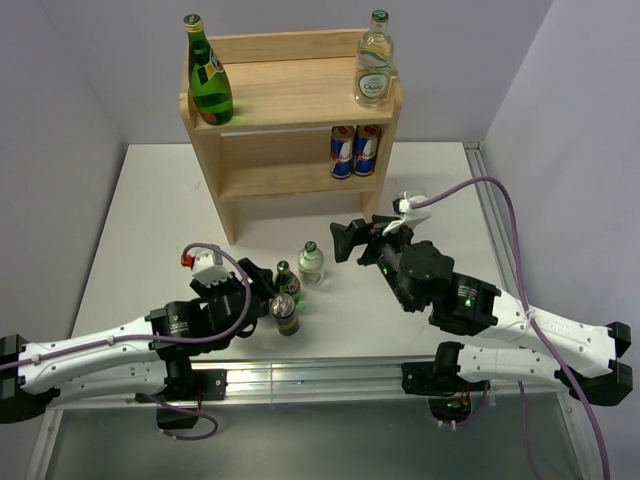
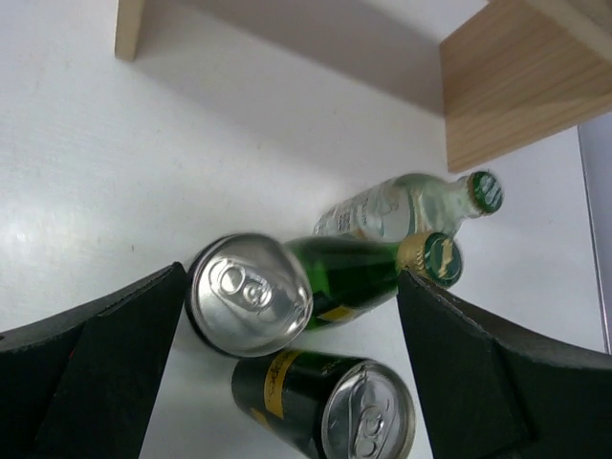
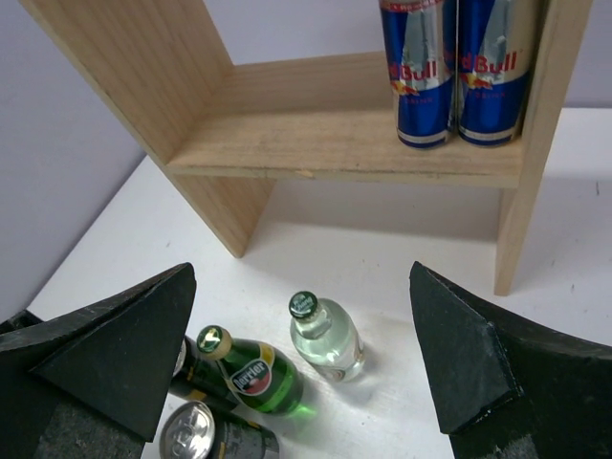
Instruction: Place and organize the beverage onto the shelf
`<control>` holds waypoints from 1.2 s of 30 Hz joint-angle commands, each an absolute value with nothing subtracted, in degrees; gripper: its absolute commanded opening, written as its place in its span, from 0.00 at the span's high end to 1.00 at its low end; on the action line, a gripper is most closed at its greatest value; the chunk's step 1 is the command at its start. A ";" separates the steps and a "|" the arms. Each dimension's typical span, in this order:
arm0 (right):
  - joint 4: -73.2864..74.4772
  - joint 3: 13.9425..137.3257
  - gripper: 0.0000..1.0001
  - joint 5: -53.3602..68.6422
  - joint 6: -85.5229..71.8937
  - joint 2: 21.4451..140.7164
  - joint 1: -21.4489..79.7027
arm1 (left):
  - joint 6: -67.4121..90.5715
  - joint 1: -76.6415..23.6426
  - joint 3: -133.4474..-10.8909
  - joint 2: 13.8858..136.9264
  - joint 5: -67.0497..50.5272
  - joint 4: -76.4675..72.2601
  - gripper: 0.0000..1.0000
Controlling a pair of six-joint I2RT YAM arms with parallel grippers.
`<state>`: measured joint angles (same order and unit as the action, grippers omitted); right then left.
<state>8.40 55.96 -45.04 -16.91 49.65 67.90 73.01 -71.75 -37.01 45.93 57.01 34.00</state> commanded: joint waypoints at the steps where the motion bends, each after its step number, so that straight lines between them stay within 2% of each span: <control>1: 9.31 55.02 0.00 -46.58 -18.72 48.08 68.20 | 80.14 -72.86 -34.89 47.99 55.19 40.34 0.01; 16: 10.55 51.95 0.00 -46.85 -20.30 46.58 68.20 | 87.19 -74.36 -29.98 53.96 56.07 37.11 0.01; 21: 10.81 50.89 0.00 -46.85 -20.92 46.67 68.20 | 88.24 -74.36 -29.35 61.77 60.02 33.58 0.01; 27: 11.42 49.31 0.00 -46.85 -21.80 45.80 68.20 | 85.09 -74.27 -29.53 71.35 64.76 26.99 0.01; 36: 11.52 47.37 0.00 -46.67 -22.41 45.17 68.29 | 77.18 -74.18 -27.95 74.27 67.41 16.81 0.01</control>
<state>12.25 48.21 -45.60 -21.45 46.30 67.90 80.62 -73.97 -28.84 74.63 64.31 23.59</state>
